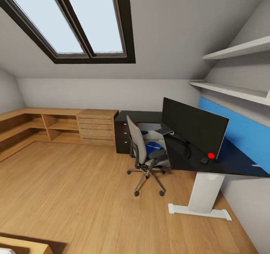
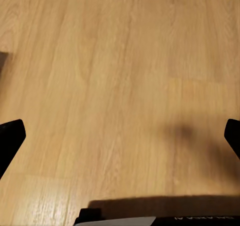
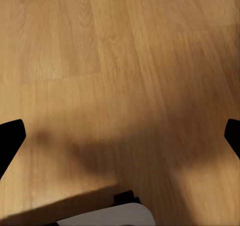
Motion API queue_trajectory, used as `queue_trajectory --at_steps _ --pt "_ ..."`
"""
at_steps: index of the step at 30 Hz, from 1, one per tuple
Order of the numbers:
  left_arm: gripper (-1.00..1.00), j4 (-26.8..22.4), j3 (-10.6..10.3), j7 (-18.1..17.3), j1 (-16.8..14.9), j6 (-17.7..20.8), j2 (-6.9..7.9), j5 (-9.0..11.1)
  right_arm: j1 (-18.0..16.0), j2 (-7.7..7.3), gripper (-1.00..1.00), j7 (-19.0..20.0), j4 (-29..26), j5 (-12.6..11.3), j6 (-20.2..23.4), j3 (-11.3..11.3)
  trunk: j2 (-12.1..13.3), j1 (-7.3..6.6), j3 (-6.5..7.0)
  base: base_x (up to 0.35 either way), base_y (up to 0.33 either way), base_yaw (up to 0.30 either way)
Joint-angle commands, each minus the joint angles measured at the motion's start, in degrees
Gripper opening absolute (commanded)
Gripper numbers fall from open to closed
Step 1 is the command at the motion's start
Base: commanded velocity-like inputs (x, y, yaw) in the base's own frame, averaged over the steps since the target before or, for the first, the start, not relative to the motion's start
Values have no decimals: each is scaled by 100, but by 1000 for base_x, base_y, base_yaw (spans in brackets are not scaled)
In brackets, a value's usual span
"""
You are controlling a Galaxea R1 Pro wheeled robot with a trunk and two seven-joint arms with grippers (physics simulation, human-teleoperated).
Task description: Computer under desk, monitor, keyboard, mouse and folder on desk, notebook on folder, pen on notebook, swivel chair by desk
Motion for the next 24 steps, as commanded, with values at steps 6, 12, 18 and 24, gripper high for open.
queue_trajectory --at_steps 6,12,18,24 --pt "100 -3 27 -5 0 -12 -2 -22 -4 -1 100 4 5 -52 -17 28 -5 1 -39 190 0 -20" --pt "100 -3 28 -5 -1 -12 -2 -22 -4 -1 100 3 5 -47 -12 36 -5 1 -91 106 0 -3" --pt "100 -3 21 -10 -1 -12 -2 -22 -4 -1 100 2 5 -49 -13 34 -5 1 -147 65 0 -1" --pt "100 -3 19 -12 -1 -12 -2 -22 -4 -1 100 2 5 -48 -15 33 -5 1 -203 271 0 0"
